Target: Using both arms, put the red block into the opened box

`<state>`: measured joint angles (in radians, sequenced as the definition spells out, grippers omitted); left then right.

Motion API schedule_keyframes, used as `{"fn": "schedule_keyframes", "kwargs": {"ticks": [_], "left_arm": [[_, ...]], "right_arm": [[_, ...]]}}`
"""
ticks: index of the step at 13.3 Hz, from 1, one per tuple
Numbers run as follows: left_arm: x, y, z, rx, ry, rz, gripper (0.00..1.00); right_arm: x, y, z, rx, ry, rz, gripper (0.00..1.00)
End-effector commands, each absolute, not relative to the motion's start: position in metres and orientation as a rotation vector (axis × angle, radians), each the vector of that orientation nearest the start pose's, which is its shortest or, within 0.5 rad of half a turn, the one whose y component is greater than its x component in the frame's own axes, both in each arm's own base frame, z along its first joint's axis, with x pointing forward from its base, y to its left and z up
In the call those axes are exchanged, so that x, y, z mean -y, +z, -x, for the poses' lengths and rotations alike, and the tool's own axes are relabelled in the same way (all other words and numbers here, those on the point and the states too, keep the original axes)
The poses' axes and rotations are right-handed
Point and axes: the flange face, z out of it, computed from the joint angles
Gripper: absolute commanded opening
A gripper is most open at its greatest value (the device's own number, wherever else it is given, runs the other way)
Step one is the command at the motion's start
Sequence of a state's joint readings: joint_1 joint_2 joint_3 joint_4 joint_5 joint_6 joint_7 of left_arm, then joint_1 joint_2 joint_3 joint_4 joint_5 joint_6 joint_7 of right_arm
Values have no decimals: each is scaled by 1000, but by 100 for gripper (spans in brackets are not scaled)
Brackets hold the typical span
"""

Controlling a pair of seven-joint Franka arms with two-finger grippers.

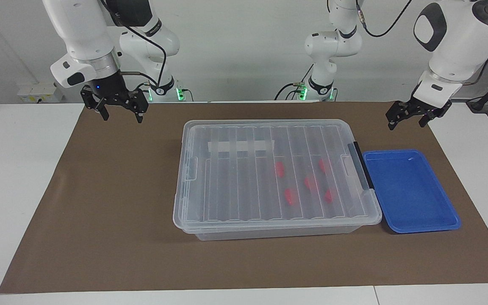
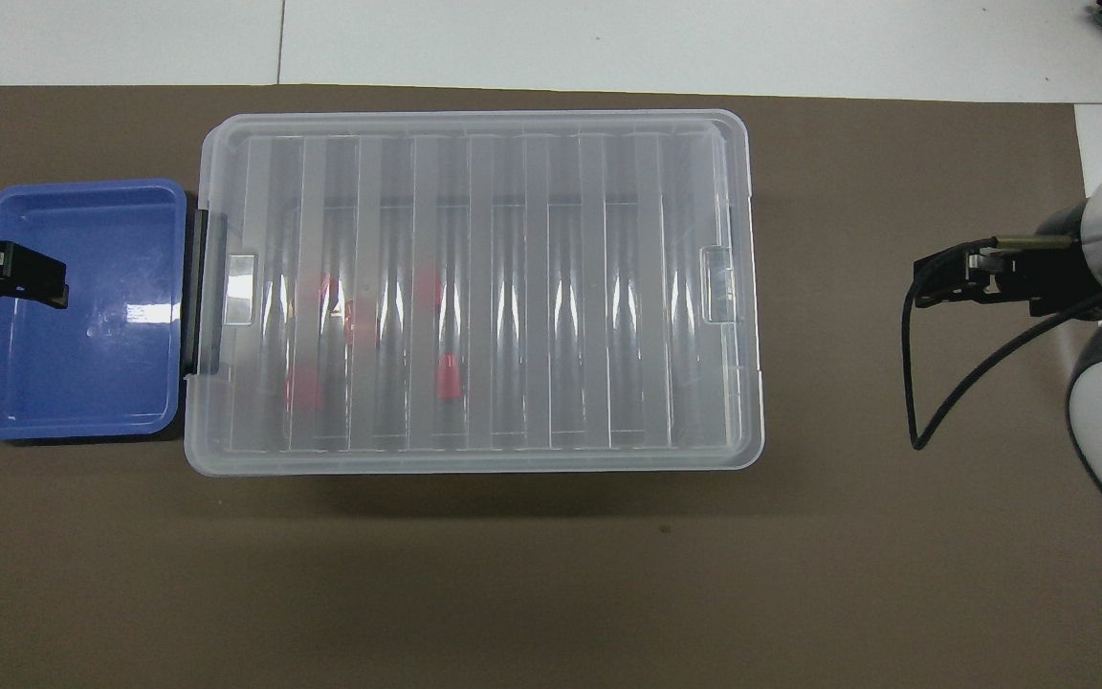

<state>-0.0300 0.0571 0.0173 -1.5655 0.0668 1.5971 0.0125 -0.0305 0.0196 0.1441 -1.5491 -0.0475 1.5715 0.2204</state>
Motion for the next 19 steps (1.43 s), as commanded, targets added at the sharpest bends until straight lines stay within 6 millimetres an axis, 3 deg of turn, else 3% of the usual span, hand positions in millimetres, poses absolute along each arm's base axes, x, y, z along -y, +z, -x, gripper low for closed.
{"fn": "schedule_keyframes", "kwargs": {"ticks": [1, 12, 16, 19], "left_arm": [[0, 597, -566, -57, 29, 3078, 100], [0, 597, -566, -57, 29, 3078, 100], [-1, 597, -566, -55, 29, 3078, 100], [-1, 597, -566, -55, 29, 3078, 100]], "right_arm": [[-57, 621, -532, -224, 6, 3176, 100], [-51, 628, -538, -198, -27, 3140, 100], [-48, 645, -541, -212, -40, 3139, 100], [-42, 641, -544, -229, -25, 3136, 100]]}}
